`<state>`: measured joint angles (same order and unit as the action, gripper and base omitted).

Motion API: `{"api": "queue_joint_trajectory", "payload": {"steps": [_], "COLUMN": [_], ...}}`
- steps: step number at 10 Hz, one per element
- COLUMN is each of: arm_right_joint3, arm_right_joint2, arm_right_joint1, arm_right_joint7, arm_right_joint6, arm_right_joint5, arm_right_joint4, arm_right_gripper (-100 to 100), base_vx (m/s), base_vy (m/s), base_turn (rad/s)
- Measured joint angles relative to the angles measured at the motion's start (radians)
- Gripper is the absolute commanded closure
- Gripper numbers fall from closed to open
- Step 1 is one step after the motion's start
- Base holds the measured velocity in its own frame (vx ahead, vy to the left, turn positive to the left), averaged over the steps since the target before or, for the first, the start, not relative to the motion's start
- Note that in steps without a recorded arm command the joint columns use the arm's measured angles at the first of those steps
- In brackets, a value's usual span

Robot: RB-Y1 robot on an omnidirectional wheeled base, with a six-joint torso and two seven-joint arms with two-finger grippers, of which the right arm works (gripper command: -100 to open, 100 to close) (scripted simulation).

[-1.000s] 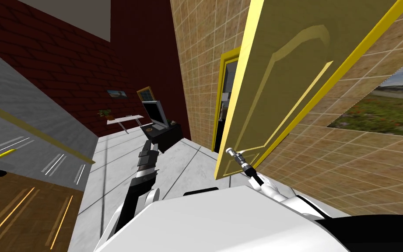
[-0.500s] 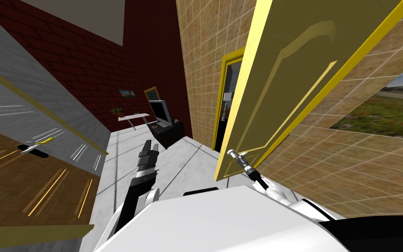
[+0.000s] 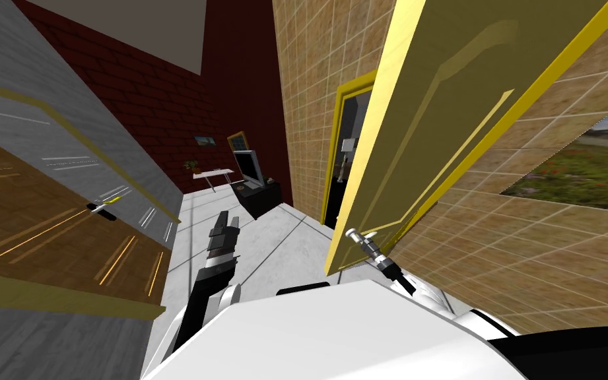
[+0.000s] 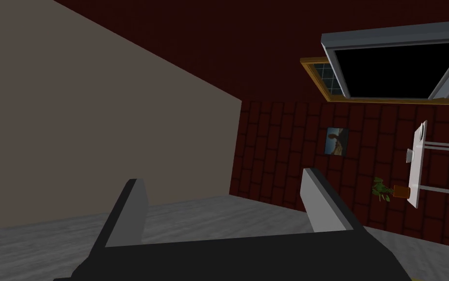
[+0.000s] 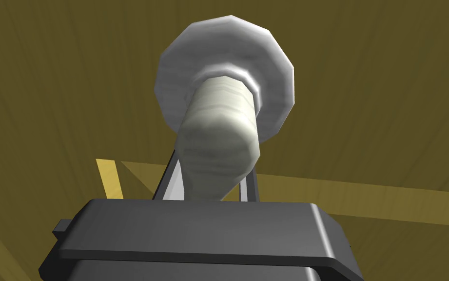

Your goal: Pull the door open

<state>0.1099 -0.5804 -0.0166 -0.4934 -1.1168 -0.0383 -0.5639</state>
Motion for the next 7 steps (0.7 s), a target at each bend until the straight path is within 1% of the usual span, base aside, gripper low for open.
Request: {"api": "queue_joint_trajectory", "payload": {"steps": [1, 2, 3, 6, 7], "arm_right_joint3": [0.002, 0.005, 0.006, 0.006, 0.009], "arm_right_joint2": [-0.004, -0.009, -0.009, -0.015, -0.015], "arm_right_joint1": [-0.006, 0.0, 0.0, -0.001, 0.001], "arm_right_joint7": [-0.003, -0.008, -0.01, -0.014, -0.015], "arm_right_joint6": [-0.013, -0.035, -0.039, -0.053, -0.065], "arm_right_joint5": [-0.002, -0.004, -0.004, -0.004, -0.005], "arm_right_joint4": [0.006, 0.03, 0.035, 0.042, 0.054], "arm_right_gripper": [100, 100, 100, 100, 100], "base_vx": [-0.118, -0.059, -0.13, -0.173, -0.21], "base_vy": [-0.025, -0.017, -0.048, -0.103, -0.108], "base_turn": [0.068, 0.017, 0.153, 0.164, 0.186]}}
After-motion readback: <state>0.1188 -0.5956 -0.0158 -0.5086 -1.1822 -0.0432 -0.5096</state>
